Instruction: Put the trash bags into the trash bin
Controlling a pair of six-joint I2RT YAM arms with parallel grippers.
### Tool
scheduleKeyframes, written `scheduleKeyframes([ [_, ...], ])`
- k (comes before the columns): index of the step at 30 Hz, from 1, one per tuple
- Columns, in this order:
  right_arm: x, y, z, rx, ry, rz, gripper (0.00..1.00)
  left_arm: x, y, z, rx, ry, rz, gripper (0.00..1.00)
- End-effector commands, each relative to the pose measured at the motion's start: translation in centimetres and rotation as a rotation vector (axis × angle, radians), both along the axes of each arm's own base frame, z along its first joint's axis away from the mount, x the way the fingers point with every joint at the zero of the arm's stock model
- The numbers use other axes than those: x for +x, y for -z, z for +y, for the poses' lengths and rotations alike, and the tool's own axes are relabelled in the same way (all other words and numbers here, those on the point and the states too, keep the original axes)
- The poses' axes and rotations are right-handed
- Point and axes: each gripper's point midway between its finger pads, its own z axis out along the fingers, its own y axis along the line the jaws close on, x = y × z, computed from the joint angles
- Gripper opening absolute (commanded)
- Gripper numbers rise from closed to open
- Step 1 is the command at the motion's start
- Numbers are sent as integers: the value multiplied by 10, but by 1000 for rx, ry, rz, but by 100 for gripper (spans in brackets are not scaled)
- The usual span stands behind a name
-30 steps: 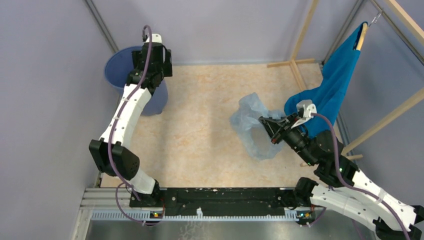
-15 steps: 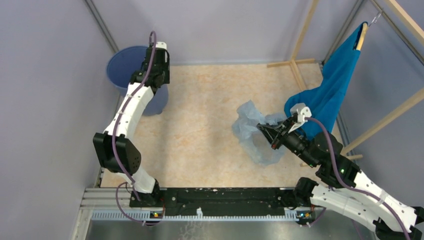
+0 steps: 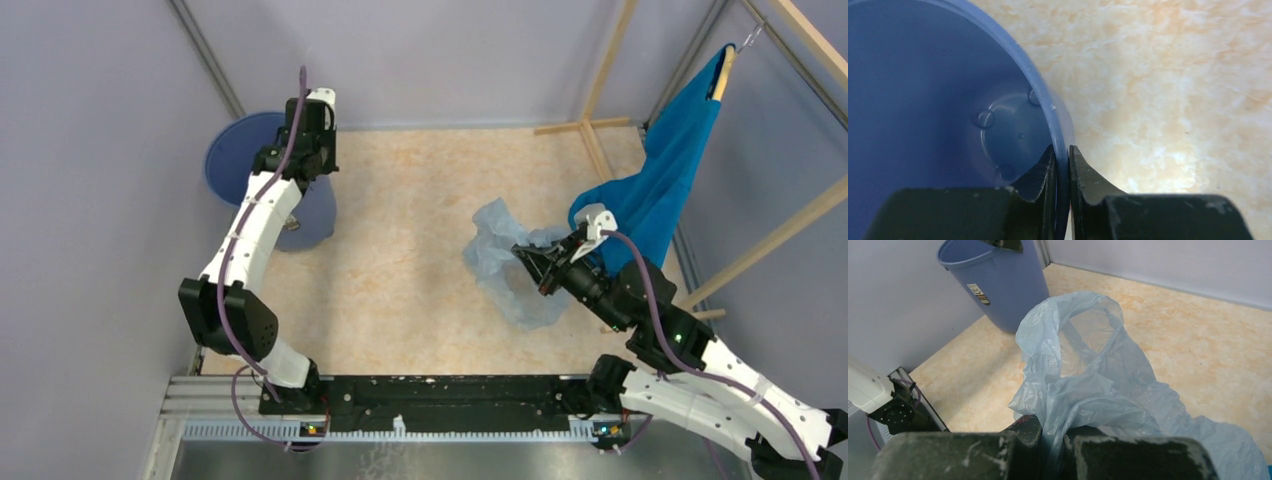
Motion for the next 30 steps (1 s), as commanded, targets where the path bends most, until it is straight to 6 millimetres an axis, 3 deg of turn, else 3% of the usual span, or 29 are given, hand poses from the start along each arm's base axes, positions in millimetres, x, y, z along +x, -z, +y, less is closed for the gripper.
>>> scheduleKeyframes([
  [1,9,-22,2,67,44,-10,0,-21,-39,-33,-131,159,-69,13],
  [7,28,-31,13,42,92,-18,0,-66,-40,-82,-252,332,-5,3],
  [12,44,-59,6,20,182,-74,0,-122,-34,-147,-299,535,25,1],
  [16,53,-84,-6,15,260,-128,0,-163,-22,-194,-365,668,98,0],
  [23,54,-142,-49,55,424,-235,0,-204,-23,-241,-509,818,86,0],
  [27,49,-173,-61,133,451,-287,0,-214,-26,-258,-560,872,98,14],
  [30,45,-198,-55,179,408,-326,0,-214,-35,-257,-574,878,60,27],
])
